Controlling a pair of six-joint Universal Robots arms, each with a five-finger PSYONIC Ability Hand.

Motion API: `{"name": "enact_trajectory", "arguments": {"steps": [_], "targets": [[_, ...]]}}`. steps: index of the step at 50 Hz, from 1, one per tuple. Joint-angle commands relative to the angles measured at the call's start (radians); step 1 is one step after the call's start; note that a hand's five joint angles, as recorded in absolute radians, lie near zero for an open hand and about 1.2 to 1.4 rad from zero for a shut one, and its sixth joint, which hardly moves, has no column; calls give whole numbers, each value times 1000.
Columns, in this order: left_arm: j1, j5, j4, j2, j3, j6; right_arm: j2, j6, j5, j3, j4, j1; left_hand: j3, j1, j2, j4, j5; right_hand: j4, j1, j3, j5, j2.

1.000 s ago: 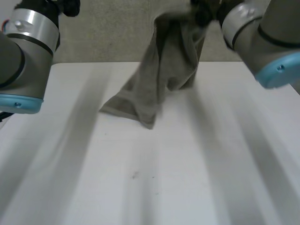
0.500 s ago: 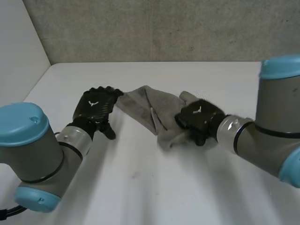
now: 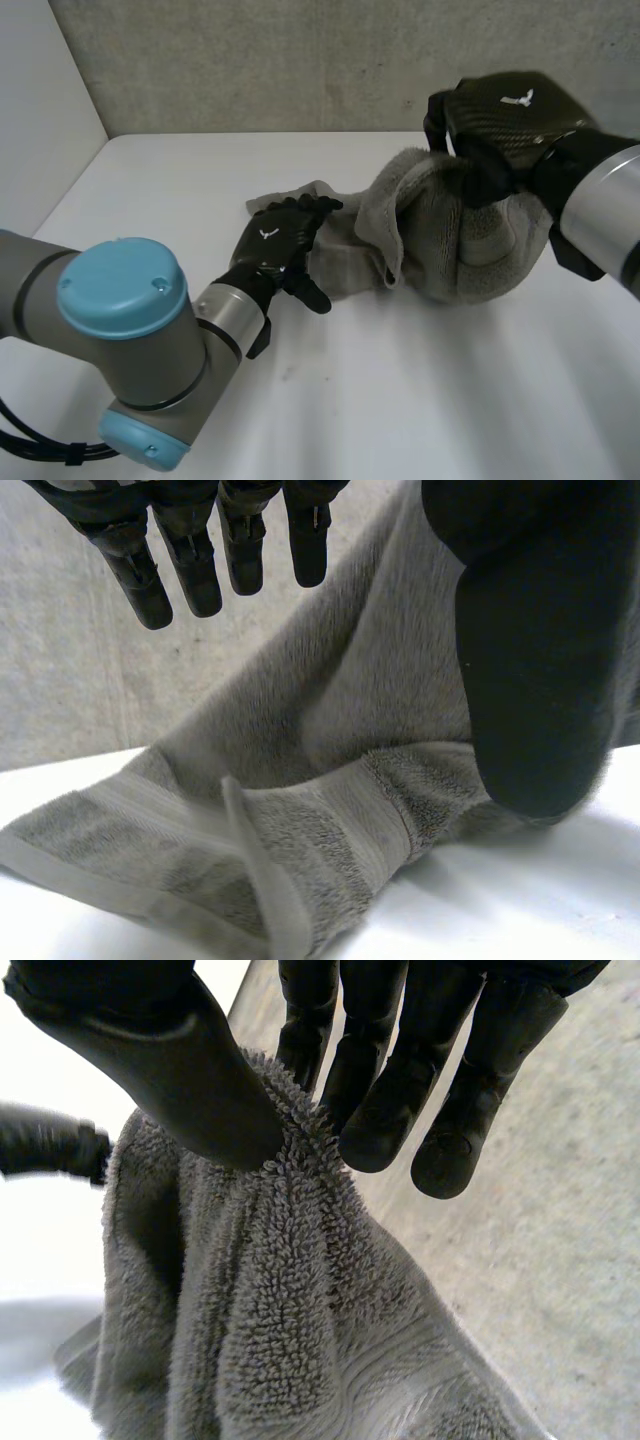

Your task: Fold the towel.

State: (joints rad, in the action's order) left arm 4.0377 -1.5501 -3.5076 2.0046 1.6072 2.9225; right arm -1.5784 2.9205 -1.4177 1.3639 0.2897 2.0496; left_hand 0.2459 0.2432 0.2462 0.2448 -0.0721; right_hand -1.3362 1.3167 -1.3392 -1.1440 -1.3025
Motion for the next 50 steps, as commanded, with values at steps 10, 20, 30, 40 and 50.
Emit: {"name": "enact_trajectory", "arguments": {"steps": [10,20,30,40,50], "targets": [[-63,-1,39,117,-38,-39,-138,46,-14,8,-40,-2,141,144,141,142,-140,-60,80,-57,-78,-94],[-69,-8,38,187,-90,-28,-170,43,-15,37,-38,0,593,596,593,594,-593,-60,80,-57,-78,-94],[-3,-38,110,122,-81,29,-146,-18,2,38,-26,-35,1150,1153,1150,1151,-1150,-60,80,-57,-78,-94],[224,-56,131,-145,101,295,-3,-317,19,109,75,-150,1150,1153,1150,1151,-1150,-60,80,-57,-78,-94],[242,54,168,-80,139,420,263,-418,26,92,97,-146,1150,1153,1150,1151,-1150,-60,80,-57,-78,-94]]}}
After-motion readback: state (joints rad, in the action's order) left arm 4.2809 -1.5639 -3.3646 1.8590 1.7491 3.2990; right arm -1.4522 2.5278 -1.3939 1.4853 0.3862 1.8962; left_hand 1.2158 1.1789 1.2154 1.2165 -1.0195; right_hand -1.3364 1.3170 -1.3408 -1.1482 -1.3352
